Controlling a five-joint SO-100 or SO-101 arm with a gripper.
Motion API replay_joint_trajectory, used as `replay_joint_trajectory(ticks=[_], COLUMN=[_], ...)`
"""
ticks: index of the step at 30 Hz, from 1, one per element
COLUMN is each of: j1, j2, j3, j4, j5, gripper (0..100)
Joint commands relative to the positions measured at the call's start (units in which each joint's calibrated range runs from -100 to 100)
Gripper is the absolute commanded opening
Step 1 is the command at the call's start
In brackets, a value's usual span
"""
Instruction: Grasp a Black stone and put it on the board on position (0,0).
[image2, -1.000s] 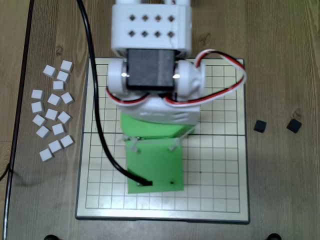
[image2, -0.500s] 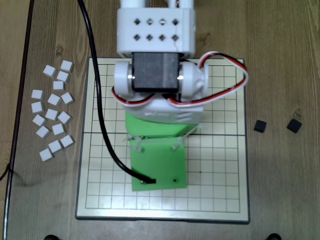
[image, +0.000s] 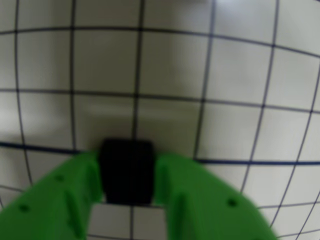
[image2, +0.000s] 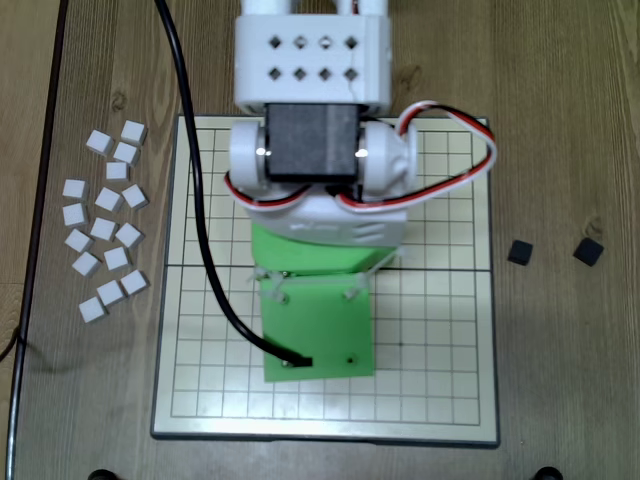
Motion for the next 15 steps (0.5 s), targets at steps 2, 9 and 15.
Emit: replay_joint_trajectory(ticks=[2, 9, 15], j1=[0.29, -0.08, -0.17], j2=[-2.97, -3.65, -3.65], j3=[-0.44, -0.54, -1.12], j4=[-0.73, -0.40, -0.40], j5=[-0.10, 0.29, 0.73], gripper=[11, 11, 12])
